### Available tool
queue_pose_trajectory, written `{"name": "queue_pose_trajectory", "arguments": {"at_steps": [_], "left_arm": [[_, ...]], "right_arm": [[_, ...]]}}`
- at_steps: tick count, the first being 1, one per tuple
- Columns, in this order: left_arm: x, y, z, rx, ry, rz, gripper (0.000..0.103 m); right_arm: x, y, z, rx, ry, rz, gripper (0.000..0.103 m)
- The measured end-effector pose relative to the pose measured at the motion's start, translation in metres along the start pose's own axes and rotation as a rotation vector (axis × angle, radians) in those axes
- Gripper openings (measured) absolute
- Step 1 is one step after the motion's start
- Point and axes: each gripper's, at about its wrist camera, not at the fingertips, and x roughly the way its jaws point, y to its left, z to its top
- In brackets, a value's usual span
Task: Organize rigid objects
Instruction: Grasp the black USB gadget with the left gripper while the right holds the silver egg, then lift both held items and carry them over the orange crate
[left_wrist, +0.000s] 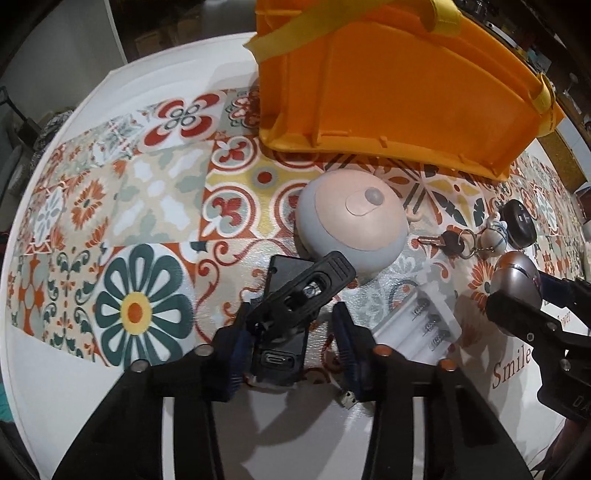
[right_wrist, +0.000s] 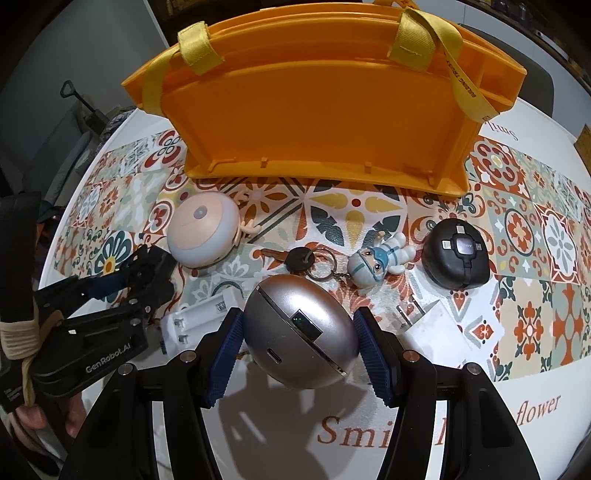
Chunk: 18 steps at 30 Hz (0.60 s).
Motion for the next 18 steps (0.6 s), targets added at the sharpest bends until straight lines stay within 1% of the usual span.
{"name": "queue_pose_trajectory", "arguments": {"at_steps": [4,7,10,14,18], "left_arm": [[0.001,-0.003,0.001,0.006,-0.015,0.013,0.031],[0.000,-0.002,0.000,0.000,-0.022,-0.004,0.030],[-0.002,0.001,-0.005,0.002,-0.026,-0.002,0.030],[-0.015,-0.001,-0.013,0.016,-0.055,0.006,0.030],[-0.027,-0.001,-0.014,0.008,-0.078,-0.003,0.029]], "right_arm": [[0.001,-0.001,0.000,0.003,0.001,-0.003,0.061],[0.000,-0.001,-0.001,0.003,0.001,0.000,0.061],[-0.002,0.001,-0.001,-0.002,-0.002,0.000,0.061],[-0.005,0.002,-0.002,-0.011,-0.011,-0.004,0.061],[-0.010,0.000,-0.002,-0.007,-0.019,-0.005,0.061]]}}
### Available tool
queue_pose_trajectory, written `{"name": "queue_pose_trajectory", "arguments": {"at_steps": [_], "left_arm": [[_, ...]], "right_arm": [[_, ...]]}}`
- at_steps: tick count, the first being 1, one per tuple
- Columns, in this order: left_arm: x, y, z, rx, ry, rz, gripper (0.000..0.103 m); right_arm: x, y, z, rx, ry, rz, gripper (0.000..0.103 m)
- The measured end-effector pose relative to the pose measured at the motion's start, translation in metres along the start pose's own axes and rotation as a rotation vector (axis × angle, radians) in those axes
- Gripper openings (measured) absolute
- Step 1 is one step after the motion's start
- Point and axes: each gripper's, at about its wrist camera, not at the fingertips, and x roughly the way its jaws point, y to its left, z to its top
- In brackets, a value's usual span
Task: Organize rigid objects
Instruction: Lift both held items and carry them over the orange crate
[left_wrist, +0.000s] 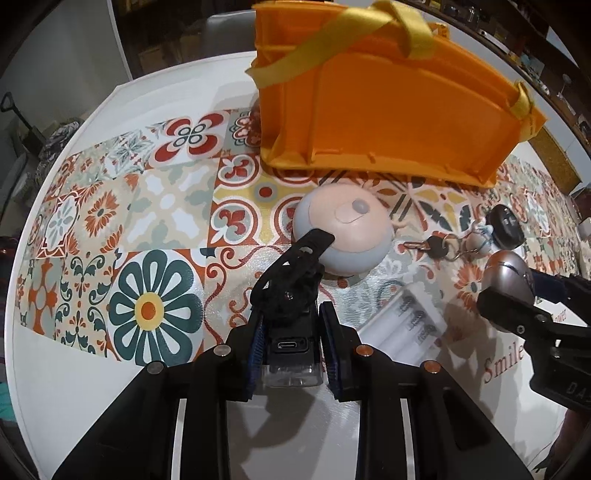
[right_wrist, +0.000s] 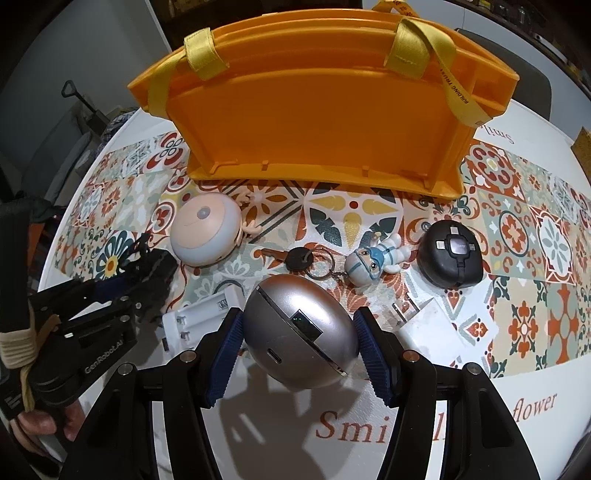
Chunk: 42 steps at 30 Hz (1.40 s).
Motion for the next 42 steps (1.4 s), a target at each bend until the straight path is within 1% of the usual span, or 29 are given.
{"name": "queue_pose_trajectory", "arguments": {"at_steps": [10,17,26,34,42], "left_arm": [[-0.030,-0.005,-0.001,-0.016,-0.040,-0.013,0.029],[-0.055,-0.013,0.003,-0.031,-0.078,-0.040,0.029],[-0.086,-0.023,0.017,-0.006,-0.164,-0.031,0.029],[-0.106,-0.030,0.031,0.015,-0.225,-0.027,0.029],[-0.122,-0.037,0.052,0.032,-0.269,-0.040,0.029]], "right_arm": [[-0.018,0.002,-0.001,-0.003,-0.040,0.010,0.061],[-0.037,0.005,0.001,-0.016,-0.086,0.019,0.061],[-0.061,0.005,0.005,-0.019,-0.157,0.021,0.061],[-0.084,0.003,0.012,-0.015,-0.227,0.017,0.061],[-0.102,-0.002,0.026,-0.004,-0.293,0.009,0.061]]}}
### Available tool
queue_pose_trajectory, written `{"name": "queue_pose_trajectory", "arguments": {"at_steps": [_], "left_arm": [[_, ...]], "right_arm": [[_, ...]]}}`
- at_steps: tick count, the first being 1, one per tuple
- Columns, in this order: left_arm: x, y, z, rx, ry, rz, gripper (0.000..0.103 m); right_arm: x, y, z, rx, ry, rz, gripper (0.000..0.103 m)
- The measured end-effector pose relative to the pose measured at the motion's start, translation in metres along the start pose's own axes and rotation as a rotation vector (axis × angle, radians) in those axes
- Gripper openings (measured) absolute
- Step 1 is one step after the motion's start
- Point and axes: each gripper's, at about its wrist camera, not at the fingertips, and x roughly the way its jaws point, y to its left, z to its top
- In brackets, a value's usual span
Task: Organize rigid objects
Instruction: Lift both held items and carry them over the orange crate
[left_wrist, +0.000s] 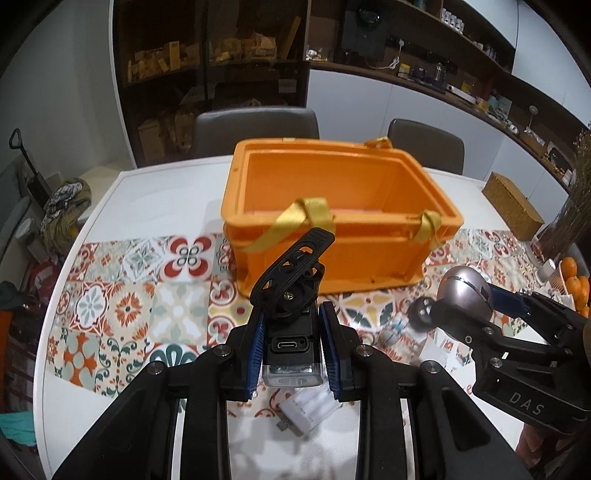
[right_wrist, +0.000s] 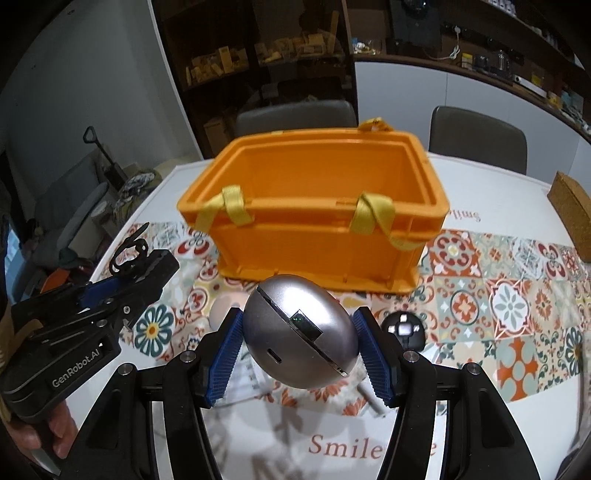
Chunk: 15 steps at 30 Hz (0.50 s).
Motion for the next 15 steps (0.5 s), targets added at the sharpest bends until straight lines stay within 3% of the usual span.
{"name": "queue_pose_trajectory", "arguments": {"at_steps": [15], "left_arm": [[-0.002,-0.015,0.049,0.050,-0.055,-0.010,0.029]], "right_arm": [[-0.005,-0.006,0.044,0.003,-0.051,-0.032,0.061]]}}
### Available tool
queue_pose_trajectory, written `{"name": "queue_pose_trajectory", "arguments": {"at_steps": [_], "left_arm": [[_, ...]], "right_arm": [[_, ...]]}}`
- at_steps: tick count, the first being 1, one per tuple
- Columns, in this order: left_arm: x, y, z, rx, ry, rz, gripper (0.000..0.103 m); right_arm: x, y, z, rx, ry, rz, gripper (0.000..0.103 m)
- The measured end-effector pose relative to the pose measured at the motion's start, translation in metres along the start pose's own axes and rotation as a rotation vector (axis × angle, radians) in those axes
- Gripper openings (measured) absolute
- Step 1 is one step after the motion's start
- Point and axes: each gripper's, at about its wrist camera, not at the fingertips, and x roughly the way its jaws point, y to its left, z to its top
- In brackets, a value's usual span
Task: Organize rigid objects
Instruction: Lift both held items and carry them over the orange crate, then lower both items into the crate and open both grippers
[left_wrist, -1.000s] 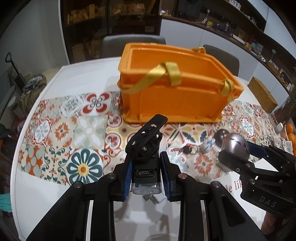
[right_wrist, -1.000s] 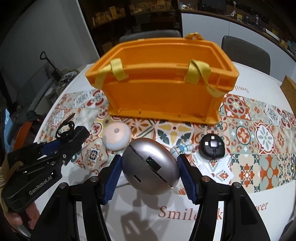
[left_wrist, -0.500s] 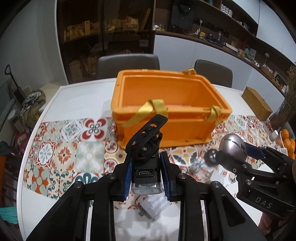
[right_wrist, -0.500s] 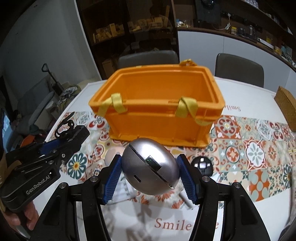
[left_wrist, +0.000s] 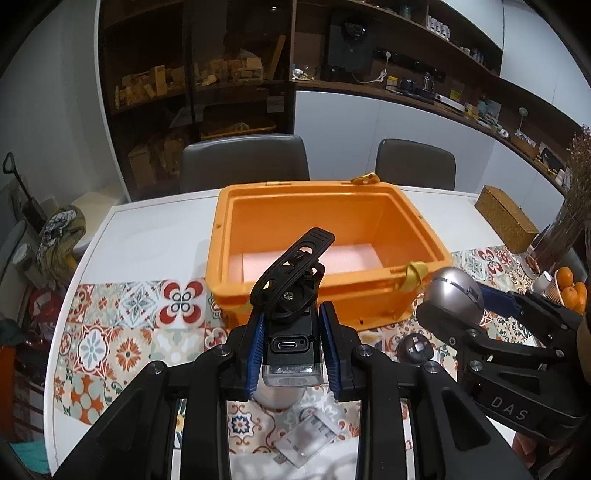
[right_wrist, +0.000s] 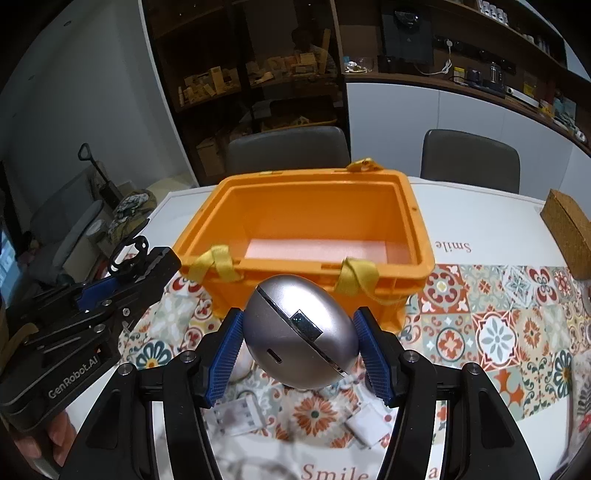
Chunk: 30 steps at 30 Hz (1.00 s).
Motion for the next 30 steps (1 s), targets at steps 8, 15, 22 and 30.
{"name": "queue_pose_trajectory", "arguments": {"at_steps": [8,15,22,30], "left_arm": [[0.012,0.000,0.027,0.021,-0.009,0.007,0.029],[0.027,-0.002,0.049,0.063,0.003,0.036,0.029],[0.043,-0.003,0.066,0.093,0.036,0.038,0.029],[0.075,0.001,0.080,0.092,0.128,0.020,0.029]], "right_arm": [[0.009,-0.010,0.029,0.009,0.002,-0.014,0.061],[0.024,-0.018,0.054,0.020,0.035,-0.035,0.061],[0.046,-0.026,0.074,0.031,0.091,-0.049,0.061],[0.071,-0.028,0.089,0.022,0.165,-0.060,0.061]]}}
